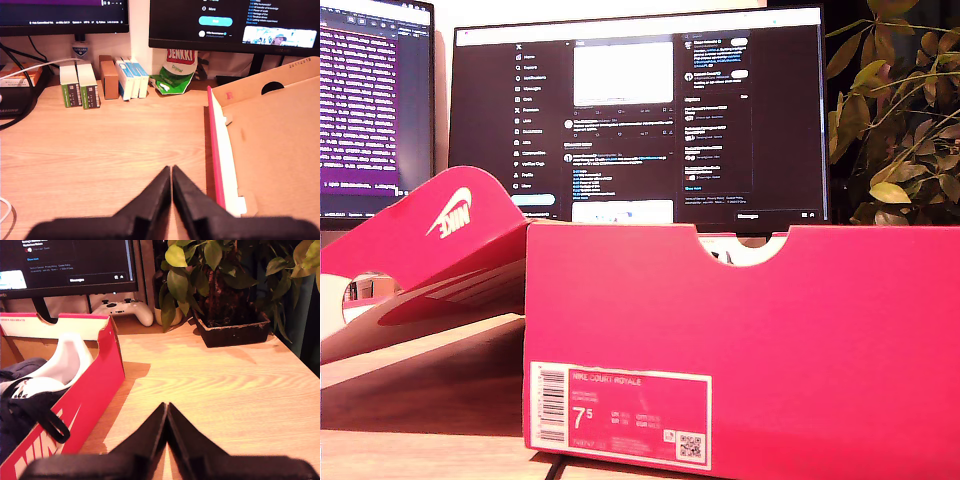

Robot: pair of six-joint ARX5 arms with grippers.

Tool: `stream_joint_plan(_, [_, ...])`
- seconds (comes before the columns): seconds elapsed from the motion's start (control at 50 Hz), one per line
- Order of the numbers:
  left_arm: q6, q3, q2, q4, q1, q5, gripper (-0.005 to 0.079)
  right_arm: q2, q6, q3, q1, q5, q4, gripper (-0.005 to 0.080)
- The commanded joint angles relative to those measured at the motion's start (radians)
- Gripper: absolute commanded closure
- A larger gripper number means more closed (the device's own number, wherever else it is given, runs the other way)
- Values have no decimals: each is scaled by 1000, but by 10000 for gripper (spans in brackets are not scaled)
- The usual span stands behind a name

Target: Close the red shoebox by pushing the lid with your left arm and holding the box in place with your right arm

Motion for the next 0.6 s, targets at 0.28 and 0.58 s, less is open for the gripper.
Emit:
stream_joint_plan(0.28, [7,-31,-8,-21,1,3,761,-6,4,-2,0,-2,10,764])
stream_joint_plan(0.58, [-145,-30,-8,28,0,44,761,-6,166,-1,1,-76,53,764])
